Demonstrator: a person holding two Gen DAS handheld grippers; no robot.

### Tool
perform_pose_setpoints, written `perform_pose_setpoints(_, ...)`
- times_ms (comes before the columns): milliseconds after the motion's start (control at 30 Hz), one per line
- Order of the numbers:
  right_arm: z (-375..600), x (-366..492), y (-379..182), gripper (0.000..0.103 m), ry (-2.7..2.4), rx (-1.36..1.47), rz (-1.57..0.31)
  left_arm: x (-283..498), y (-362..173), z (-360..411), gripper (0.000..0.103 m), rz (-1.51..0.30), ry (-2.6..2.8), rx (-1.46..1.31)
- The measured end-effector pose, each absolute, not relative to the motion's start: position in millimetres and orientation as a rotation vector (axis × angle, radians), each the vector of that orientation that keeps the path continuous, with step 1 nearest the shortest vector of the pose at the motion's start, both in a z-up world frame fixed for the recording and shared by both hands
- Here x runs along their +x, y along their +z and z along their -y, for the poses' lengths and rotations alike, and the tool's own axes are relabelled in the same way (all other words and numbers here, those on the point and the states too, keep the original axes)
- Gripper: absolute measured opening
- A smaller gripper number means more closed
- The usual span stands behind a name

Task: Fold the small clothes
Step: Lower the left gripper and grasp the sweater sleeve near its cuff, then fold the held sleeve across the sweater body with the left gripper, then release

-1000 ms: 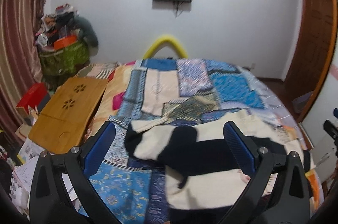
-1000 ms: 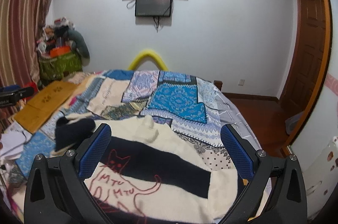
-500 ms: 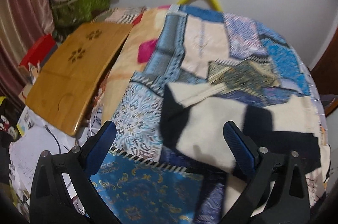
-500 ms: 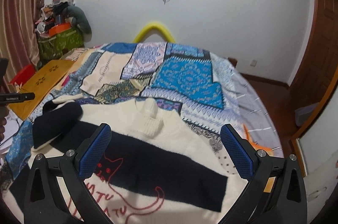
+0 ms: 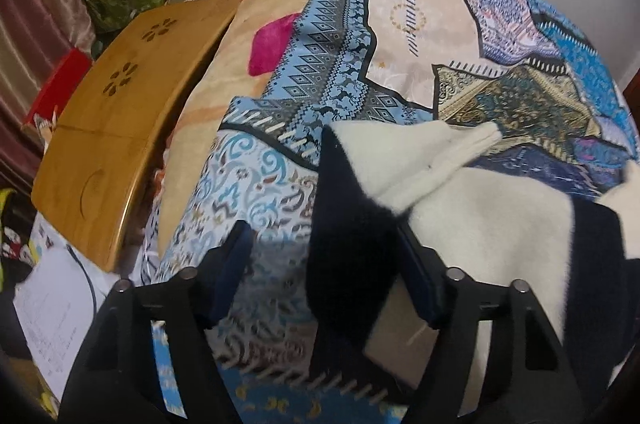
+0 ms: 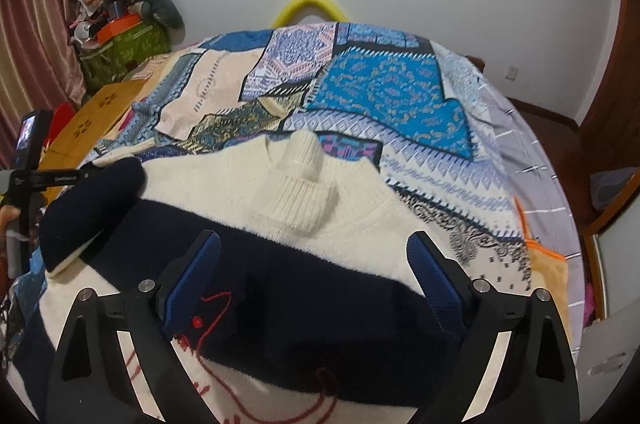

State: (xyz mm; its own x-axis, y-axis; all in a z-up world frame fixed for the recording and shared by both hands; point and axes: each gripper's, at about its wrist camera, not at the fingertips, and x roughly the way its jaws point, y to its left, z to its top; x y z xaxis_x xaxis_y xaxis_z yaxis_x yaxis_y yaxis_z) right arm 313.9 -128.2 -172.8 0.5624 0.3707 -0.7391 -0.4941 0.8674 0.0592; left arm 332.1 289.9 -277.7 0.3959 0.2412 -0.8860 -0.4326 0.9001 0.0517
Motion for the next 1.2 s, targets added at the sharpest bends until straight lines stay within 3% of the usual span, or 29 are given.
perform_pose_setpoints(100, 126, 316, -179, 0.092, 0.526, -0.162, -0.846, 342, -282, -288, 0.056, -1.091, 0.426, -0.166)
perform_pose_setpoints(200, 123, 319, -183, 0.092, 0.535, -0.165, -0.857, 350, -284, -284, 0.031, -1.093, 0.404, -0.14)
perform_pose_setpoints(300, 122, 320, -185, 0.092, 0.537, -0.164, -0.863, 354, -286, -277, 0.023, -1.098, 0.401, -0.111)
perform_pose_setpoints(367, 123, 320, -184, 0.092, 0.538, -0.161, -0.865, 355, -283, -272, 0.009, -1.097, 0.393, -0.096)
perform_pose_setpoints(867, 123, 306, -159, 0.092, 0.559, -0.135, -0.825, 336, -167, -188, 0.007, -0.868, 0.166, -0.048)
perform_pose_setpoints(1200, 132, 294, -149, 0.093, 0.59, -0.094, -0.827, 325, -140, -106, 0.007, -0.834, -0.005, -0.012)
